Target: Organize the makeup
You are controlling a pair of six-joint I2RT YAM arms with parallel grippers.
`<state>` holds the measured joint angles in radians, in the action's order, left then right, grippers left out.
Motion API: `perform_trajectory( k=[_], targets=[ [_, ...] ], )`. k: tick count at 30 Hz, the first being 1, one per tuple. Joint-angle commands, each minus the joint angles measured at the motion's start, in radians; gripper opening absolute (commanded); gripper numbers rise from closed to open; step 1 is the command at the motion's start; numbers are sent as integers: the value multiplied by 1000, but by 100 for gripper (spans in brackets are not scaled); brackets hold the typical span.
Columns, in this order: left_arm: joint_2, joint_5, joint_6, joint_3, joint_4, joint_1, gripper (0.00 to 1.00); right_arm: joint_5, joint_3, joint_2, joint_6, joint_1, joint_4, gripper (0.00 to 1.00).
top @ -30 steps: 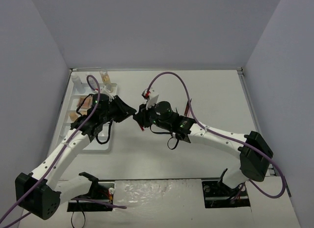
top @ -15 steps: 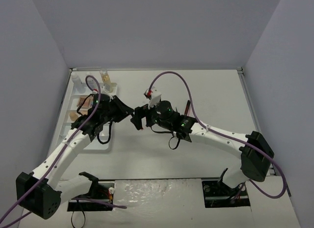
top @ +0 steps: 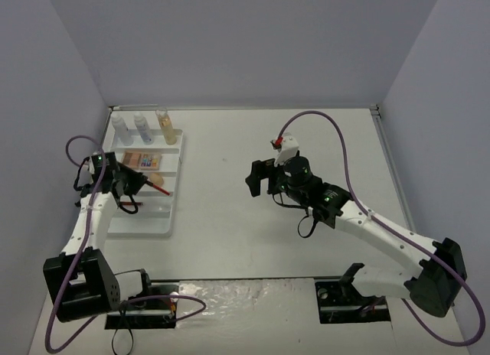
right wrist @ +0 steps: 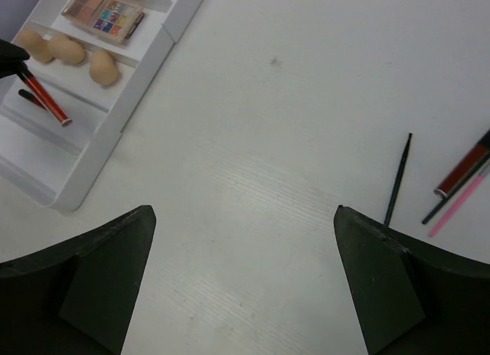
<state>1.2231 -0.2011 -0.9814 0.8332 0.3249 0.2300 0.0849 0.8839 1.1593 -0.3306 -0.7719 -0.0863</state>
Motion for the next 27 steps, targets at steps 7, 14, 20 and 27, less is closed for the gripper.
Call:
perform_trajectory(
  k=[7, 14, 20, 27],
  targets=[
    [150, 47, 25, 27, -97, 176, 0, 96, -17, -118, 52, 43, 75, 100],
    [266, 61, 3, 72, -97, 198, 9, 100, -27, -130, 54, 53, 83, 100],
    [242, 89, -7, 77, -69, 215, 34, 131, -33, -124, 38, 63, 83, 100],
    [150, 94, 31, 120, 31, 219, 60, 198, 22, -36, -12, 122, 160, 99]
  ],
)
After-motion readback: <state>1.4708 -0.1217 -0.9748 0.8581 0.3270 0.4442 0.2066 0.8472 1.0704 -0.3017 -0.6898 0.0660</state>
